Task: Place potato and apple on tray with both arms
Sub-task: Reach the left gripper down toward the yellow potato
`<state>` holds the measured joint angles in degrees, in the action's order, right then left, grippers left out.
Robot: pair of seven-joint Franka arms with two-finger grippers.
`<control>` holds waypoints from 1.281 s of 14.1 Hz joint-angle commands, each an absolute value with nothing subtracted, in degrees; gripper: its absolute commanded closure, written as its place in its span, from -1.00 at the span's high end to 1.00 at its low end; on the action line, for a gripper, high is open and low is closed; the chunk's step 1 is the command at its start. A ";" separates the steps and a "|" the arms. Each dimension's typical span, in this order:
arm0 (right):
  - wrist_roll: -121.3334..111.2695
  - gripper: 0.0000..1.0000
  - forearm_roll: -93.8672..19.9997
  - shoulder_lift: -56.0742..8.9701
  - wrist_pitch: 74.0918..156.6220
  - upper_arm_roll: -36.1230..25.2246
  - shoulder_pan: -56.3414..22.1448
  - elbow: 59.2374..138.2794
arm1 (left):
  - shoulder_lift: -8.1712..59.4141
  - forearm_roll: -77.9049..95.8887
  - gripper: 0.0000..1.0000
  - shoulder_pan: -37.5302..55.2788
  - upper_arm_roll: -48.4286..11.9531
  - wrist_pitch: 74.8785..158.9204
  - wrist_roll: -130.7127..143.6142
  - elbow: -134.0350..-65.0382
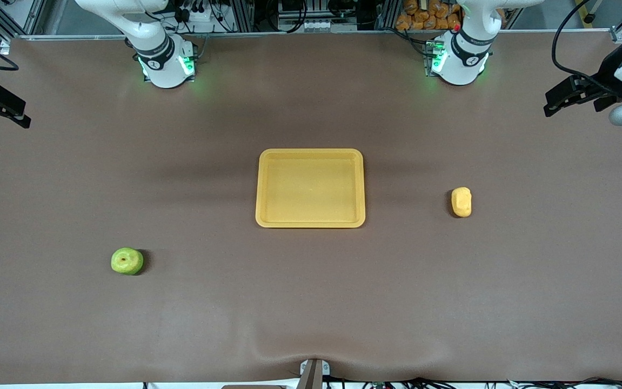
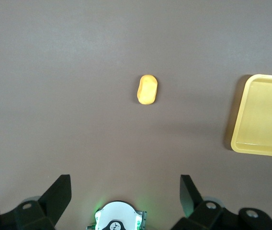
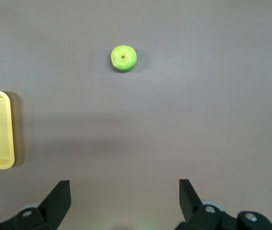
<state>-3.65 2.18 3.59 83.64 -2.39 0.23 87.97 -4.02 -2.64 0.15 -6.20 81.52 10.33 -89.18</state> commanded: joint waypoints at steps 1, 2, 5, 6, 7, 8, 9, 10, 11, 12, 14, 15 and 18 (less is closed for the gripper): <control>-4.04 1.00 3.43 2.29 82.88 -1.58 1.14 86.31 | -2.82 -2.55 1.00 0.53 -6.33 81.39 9.58 -88.68; -4.04 1.00 3.43 2.29 82.88 -1.67 1.06 86.31 | -2.73 -2.55 1.00 0.44 -6.33 81.39 9.67 -88.68; -4.04 1.00 3.43 2.29 82.88 -1.67 1.05 86.31 | -1.15 -2.55 1.00 0.18 -6.42 82.35 9.84 -89.38; -4.13 1.00 3.51 2.29 82.88 -1.67 1.05 86.31 | -0.45 -2.46 1.00 0.00 -6.50 82.70 9.84 -89.56; -4.13 1.00 3.52 2.29 82.88 -1.67 0.97 86.31 | 0.00 -2.55 1.00 0.17 -6.42 83.40 9.84 -89.91; -4.13 1.00 3.60 2.29 82.88 -1.67 0.97 86.31 | 0.09 -2.55 1.00 0.18 -6.42 85.24 9.93 -91.30; -4.13 1.00 3.60 2.29 82.79 -1.67 0.97 86.31 | 0.00 -2.64 1.00 0.09 -6.33 87.34 9.84 -93.06; -4.13 1.00 3.60 2.29 82.79 -1.67 0.97 86.31 | -0.09 -2.64 1.00 0.09 -6.33 89.80 9.93 -94.82; -4.13 1.00 3.60 2.29 82.62 -1.67 0.97 86.31 | 0.00 -2.64 1.00 0.09 -6.33 91.74 9.93 -96.14; -4.13 1.00 3.60 2.29 82.62 -1.67 0.97 86.31 | 0.00 -2.64 1.00 0.09 -6.33 93.76 9.93 -97.81; -4.13 1.00 3.69 2.29 82.53 -1.76 1.05 86.31 | -0.17 -2.72 1.00 0.09 -6.42 98.32 10.19 -101.93; -4.13 1.00 3.69 2.20 82.62 -1.76 0.97 86.31 | -0.44 -2.64 1.00 0.00 -6.42 101.13 10.20 -104.13; -4.04 1.00 3.60 2.20 82.79 -1.76 1.05 86.31 | -0.88 -2.64 1.00 -0.18 -6.42 107.47 10.28 -109.67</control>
<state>-3.65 2.57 2.82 83.61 -2.40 0.24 87.70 1.20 -2.64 0.10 -6.35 103.44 10.33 -104.98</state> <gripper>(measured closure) 0.000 0.000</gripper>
